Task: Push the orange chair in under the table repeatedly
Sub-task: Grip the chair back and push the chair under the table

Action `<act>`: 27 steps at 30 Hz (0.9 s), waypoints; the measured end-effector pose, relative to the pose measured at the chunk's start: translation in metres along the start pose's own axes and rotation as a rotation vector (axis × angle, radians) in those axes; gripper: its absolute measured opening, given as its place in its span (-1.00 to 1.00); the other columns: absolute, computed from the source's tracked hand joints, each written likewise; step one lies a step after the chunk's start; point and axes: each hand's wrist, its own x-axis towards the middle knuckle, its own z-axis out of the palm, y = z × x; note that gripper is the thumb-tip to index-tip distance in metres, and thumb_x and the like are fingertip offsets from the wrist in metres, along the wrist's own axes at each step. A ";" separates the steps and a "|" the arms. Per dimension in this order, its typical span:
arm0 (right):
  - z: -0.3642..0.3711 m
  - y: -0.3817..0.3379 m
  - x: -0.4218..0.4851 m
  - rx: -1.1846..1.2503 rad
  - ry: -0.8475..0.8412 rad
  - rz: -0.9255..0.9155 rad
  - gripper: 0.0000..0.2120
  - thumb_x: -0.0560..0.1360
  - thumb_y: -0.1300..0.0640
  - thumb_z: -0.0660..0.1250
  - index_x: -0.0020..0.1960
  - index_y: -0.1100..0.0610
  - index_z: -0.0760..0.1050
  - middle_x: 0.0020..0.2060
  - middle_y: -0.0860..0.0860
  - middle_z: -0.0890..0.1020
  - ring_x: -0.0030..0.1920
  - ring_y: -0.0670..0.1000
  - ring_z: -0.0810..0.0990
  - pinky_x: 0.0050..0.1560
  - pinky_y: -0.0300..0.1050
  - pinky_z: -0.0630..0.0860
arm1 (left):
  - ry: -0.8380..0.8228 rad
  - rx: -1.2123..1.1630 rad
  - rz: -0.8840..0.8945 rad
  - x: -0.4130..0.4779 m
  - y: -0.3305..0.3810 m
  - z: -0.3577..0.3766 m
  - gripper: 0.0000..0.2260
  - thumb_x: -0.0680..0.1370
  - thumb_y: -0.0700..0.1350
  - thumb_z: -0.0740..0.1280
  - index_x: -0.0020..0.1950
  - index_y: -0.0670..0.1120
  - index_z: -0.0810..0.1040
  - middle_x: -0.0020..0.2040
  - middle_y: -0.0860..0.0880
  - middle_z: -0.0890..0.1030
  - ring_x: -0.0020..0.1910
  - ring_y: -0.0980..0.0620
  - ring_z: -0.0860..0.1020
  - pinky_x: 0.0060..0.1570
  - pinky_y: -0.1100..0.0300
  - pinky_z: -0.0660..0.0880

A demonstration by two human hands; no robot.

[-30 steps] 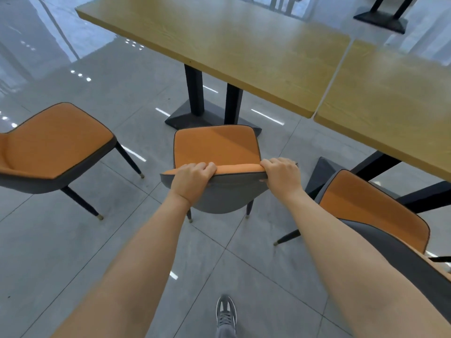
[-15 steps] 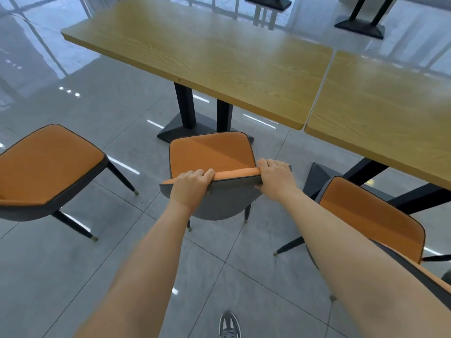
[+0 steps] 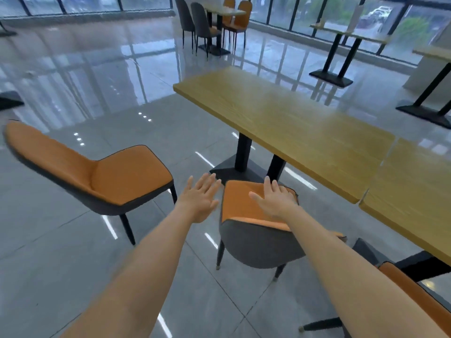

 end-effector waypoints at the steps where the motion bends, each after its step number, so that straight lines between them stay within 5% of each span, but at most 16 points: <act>1: -0.006 -0.024 0.003 -0.017 0.023 -0.045 -0.29 0.54 -0.29 -0.13 0.49 0.08 -0.30 0.52 0.13 -0.13 0.51 0.17 -0.09 0.47 0.16 -0.07 | 0.023 -0.004 -0.038 -0.007 -0.022 -0.007 -0.49 0.64 0.06 -0.13 0.50 -0.05 -0.29 0.54 -0.03 -0.27 0.50 0.01 -0.28 0.45 -0.08 -0.28; 8: -0.014 -0.227 0.019 -0.142 0.222 -0.313 -0.30 0.57 -0.25 -0.13 0.46 0.10 -0.39 0.48 0.10 -0.34 0.48 0.09 -0.34 0.46 0.07 -0.30 | 0.232 -0.030 -0.242 -0.060 -0.203 -0.042 -0.44 0.62 0.15 -0.11 0.50 -0.03 -0.27 0.54 -0.01 -0.24 0.51 0.01 -0.25 0.47 -0.06 -0.22; 15: -0.003 -0.424 0.051 -0.117 0.280 -0.384 -0.30 0.56 -0.27 -0.15 0.42 0.06 -0.48 0.44 0.03 -0.42 0.44 0.03 -0.43 0.41 0.05 -0.40 | 0.316 -0.020 -0.323 -0.100 -0.390 -0.060 -0.40 0.58 0.24 -0.10 0.49 0.04 -0.30 0.53 0.02 -0.28 0.50 0.04 -0.29 0.44 -0.06 -0.31; 27: -0.023 -0.617 0.192 -0.065 0.335 -0.371 -0.30 0.56 -0.24 -0.12 0.44 0.07 -0.45 0.47 0.05 -0.37 0.47 0.05 -0.36 0.45 0.07 -0.33 | 0.328 0.029 -0.265 -0.035 -0.608 -0.077 -0.40 0.59 0.21 -0.07 0.48 0.03 -0.32 0.53 0.02 -0.29 0.50 0.04 -0.28 0.45 0.02 -0.30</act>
